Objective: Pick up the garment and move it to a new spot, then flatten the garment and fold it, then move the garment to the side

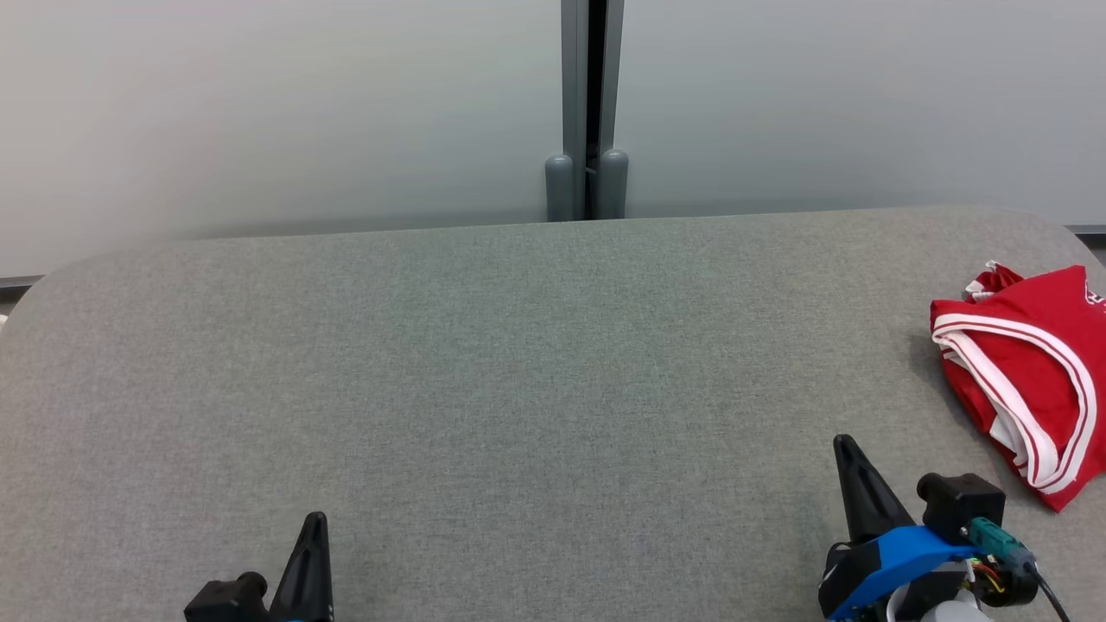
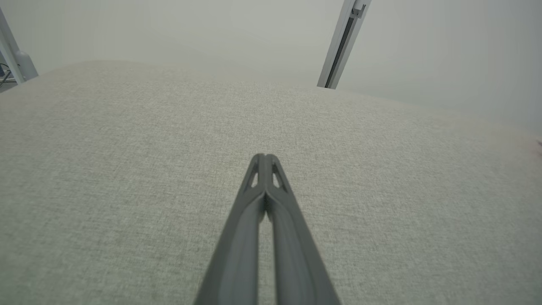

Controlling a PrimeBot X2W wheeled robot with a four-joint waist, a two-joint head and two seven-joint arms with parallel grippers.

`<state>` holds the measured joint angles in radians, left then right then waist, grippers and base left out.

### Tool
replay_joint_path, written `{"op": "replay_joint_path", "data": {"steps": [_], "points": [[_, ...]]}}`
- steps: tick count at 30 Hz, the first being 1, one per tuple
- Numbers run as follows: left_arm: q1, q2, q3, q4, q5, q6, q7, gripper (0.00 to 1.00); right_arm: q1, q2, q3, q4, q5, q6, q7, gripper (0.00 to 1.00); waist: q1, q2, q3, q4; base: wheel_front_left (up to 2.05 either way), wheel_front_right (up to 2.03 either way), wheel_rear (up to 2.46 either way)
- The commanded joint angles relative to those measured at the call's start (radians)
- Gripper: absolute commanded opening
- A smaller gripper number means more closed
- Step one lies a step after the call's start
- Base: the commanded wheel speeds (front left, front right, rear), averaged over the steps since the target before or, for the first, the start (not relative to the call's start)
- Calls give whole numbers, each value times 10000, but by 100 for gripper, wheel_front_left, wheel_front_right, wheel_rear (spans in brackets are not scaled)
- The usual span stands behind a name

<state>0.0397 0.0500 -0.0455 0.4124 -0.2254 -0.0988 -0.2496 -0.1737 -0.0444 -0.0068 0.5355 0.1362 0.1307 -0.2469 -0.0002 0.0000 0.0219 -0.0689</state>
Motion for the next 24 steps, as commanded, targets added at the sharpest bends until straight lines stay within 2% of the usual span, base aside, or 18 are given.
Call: {"op": "replay_joint_path", "data": {"steps": [1, 24], "points": [[-219, 6, 135, -130, -479, -15, 149, 0, -201, -20, -143, -135, 506, 0, 161, 0, 2, 0, -2, 11, 0, 0, 0], [-566, 6, 513, -641, -4279, -107, 1097, 0, 124, -36, -325, -1036, 4580, 0, 1070, 0, 2, 0, -35, 133, 0, 0, 0]]}}
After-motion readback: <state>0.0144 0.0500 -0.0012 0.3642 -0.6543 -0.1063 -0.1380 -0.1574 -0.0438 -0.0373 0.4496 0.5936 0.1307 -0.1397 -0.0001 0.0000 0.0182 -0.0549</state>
